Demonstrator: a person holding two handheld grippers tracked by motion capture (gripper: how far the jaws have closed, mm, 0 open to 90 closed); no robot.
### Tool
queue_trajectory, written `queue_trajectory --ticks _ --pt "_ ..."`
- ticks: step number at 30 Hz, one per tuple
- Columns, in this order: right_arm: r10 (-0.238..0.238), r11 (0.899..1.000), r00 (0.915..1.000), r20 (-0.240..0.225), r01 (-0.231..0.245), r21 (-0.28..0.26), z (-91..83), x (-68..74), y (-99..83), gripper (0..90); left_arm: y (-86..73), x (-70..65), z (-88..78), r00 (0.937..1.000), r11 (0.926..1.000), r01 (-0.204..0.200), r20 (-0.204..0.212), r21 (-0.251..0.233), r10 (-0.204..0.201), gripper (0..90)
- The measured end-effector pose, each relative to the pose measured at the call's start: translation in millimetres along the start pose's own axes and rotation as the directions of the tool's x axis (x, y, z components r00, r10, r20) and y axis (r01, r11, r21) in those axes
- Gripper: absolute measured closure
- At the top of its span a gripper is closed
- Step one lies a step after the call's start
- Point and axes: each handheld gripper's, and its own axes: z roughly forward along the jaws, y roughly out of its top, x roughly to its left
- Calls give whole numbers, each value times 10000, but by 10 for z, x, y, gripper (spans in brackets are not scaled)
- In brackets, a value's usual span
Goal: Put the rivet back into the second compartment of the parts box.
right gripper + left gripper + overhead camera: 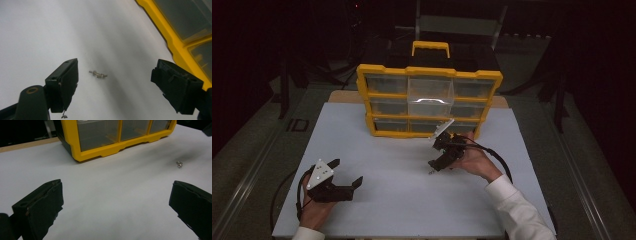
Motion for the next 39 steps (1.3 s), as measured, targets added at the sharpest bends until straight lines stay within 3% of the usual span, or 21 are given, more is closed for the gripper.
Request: queue_trajectory --ticks 5,23,25,26,33,36,39 --pt "164 9995 9998 90 -166 285 109 -4 -34 195 1 4 -4 10000 10000 0 14 -18 0 2" --pt "430 9988 9989 202 -435 223 344 -68 -65 197 1 0 -3 10000 10000 -9 16 -16 9 2" --pt "563 9980 9981 235 -570 282 372 -56 -65 198 2 -1 -3 10000 10000 -5 15 -29 5 2" --pt "384 9985 9987 321 -396 377 385 -68 -69 198 2 -2 -4 10000 10000 -5 20 -30 5 2" --pt "329 9973 9981 520 -361 634 484 -85 -86 210 3 0 -7 10000 10000 -11 15 -37 11 2" --pt "586 9954 9968 542 -625 727 511 -66 -94 214 3 -1 -8 10000 10000 -12 9 -39 12 2" --pt "557 9947 9963 657 -610 825 539 -68 -103 219 4 -1 -9 10000 10000 -25 4 -43 25 2"
